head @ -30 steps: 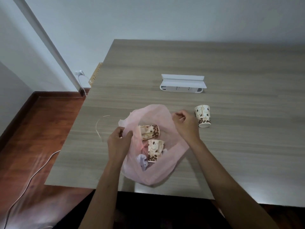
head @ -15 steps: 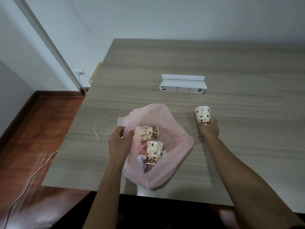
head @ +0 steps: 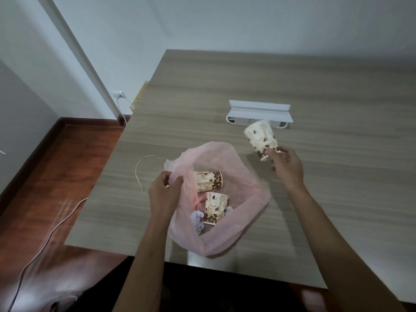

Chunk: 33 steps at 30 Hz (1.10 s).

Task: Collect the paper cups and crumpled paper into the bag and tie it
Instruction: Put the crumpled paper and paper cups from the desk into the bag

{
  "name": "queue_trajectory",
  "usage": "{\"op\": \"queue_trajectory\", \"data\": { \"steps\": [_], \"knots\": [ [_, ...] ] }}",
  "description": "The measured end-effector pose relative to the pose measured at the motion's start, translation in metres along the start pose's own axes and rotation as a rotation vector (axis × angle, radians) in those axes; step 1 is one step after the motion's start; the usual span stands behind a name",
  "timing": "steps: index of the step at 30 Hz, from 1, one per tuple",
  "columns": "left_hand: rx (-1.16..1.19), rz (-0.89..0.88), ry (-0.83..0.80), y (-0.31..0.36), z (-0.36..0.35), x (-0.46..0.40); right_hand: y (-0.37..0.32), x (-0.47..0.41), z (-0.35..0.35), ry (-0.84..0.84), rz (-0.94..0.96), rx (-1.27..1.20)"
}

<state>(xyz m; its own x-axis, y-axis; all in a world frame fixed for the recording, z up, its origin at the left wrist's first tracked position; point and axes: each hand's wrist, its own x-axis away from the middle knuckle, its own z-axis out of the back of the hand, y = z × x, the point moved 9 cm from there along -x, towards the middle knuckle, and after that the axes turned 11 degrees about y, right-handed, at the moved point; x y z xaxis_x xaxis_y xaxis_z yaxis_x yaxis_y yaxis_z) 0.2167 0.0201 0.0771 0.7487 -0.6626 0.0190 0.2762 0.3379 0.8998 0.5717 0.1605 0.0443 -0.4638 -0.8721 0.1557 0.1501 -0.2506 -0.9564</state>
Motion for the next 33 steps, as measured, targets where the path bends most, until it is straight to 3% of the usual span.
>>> {"op": "queue_trajectory", "data": {
  "steps": [5,11,13,16,19,21,26,30,33],
  "knots": [
    [0.01,0.023,0.037,-0.001,0.006,-0.001,-0.032,0.069,-0.028,-0.438,0.211,0.117],
    [0.008,0.049,0.066,-0.001,0.014,-0.003,-0.018,0.118,-0.067,-0.672,0.303,0.349],
    [-0.001,0.056,0.078,-0.003,0.017,-0.003,-0.021,0.115,-0.063,-0.551,0.436,0.397],
    [-0.006,0.053,0.099,-0.005,0.021,-0.005,-0.013,0.085,-0.035,-0.207,0.55,0.584],
    [-0.033,0.049,0.08,-0.005,0.021,-0.005,0.03,0.061,-0.017,-0.247,0.206,0.747],
    [-0.073,0.024,0.066,-0.003,0.022,-0.006,0.026,0.055,-0.007,-0.222,0.155,0.654],
    [-0.147,-0.07,0.179,0.02,0.052,-0.014,-0.053,0.047,0.038,0.054,0.292,0.312],
    [-0.213,-0.114,0.135,0.045,0.056,-0.018,-0.085,0.038,0.052,0.028,0.312,0.384],
    [-0.204,-0.12,0.121,0.062,0.055,-0.018,-0.109,0.038,0.08,0.168,0.368,0.254]
  ]
}}
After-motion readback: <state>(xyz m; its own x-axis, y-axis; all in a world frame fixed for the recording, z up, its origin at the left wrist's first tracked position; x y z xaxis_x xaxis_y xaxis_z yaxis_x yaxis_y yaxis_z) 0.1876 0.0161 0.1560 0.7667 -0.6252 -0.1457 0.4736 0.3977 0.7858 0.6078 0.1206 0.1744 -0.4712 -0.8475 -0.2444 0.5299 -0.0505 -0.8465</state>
